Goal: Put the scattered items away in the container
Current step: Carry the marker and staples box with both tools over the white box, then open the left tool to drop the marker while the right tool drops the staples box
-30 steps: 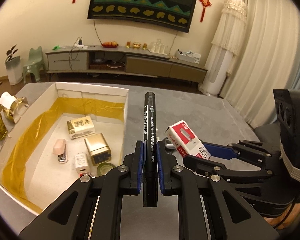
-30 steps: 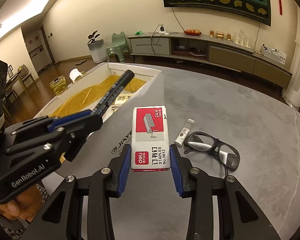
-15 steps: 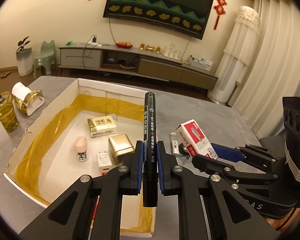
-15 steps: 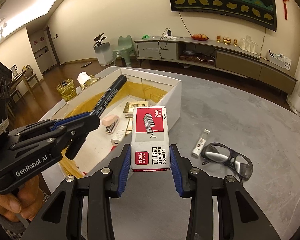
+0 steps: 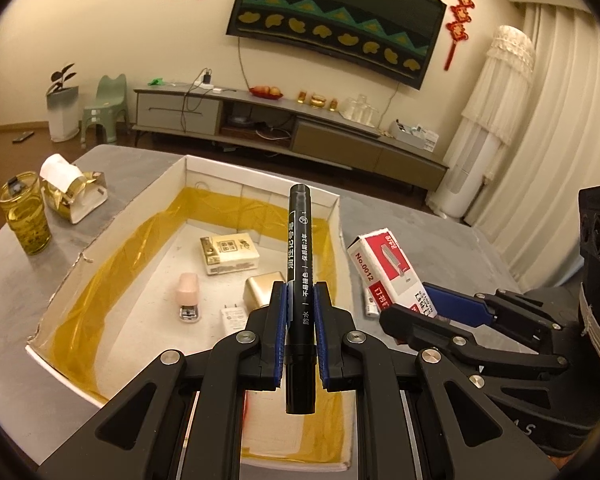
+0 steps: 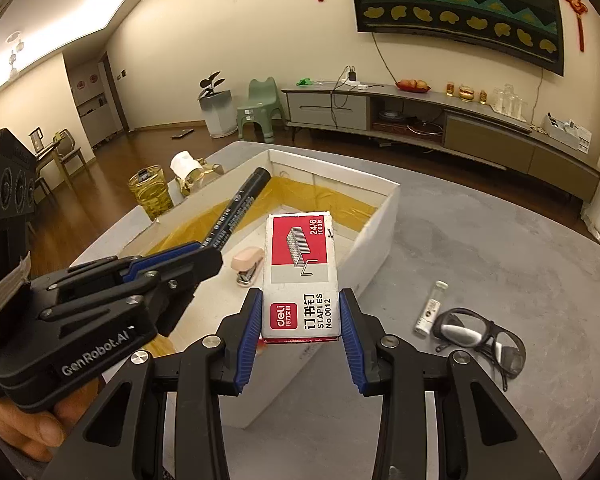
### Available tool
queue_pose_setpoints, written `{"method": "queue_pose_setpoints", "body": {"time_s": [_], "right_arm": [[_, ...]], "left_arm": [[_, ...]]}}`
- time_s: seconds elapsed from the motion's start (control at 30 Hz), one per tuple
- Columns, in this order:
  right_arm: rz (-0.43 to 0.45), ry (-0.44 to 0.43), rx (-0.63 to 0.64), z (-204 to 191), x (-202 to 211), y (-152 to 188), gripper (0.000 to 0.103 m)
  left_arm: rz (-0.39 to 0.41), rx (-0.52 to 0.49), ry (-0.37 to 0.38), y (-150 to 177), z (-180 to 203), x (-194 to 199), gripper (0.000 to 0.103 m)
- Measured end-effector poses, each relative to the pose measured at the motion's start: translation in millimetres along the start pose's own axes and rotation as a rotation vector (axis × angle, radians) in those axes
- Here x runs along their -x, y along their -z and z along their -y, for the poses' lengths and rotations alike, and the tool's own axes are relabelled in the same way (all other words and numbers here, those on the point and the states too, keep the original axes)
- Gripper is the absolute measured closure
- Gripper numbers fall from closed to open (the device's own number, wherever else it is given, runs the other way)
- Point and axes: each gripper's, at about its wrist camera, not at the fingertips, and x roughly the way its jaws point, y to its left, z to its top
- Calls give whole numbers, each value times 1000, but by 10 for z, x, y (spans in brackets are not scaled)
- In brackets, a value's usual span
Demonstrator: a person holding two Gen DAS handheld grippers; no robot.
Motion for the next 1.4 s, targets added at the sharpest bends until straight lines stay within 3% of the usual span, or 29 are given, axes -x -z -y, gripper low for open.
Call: {"method": "queue_pose_setpoints", "body": {"time_s": [0.3, 0.83, 0.9, 1.03, 1.4], "right_arm": [[-26, 21, 58, -284, -241, -33, 63], [-82, 44, 73, -376, -567, 45, 63], [-91, 42, 64, -349, -605, 56, 60], [-74, 29, 58, -328, -557, 74, 60], [-31, 10, 11, -88, -345, 140, 59]], "left_arm": [[-17, 46, -54, 21, -275, -76, 89], [-59, 105, -20, 58, -484, -190, 89], [-93, 122, -8, 79, -510, -261, 81], [-109, 173, 23, 89, -561, -276, 81], [-106, 122, 12, 94, -320, -252, 81]]}}
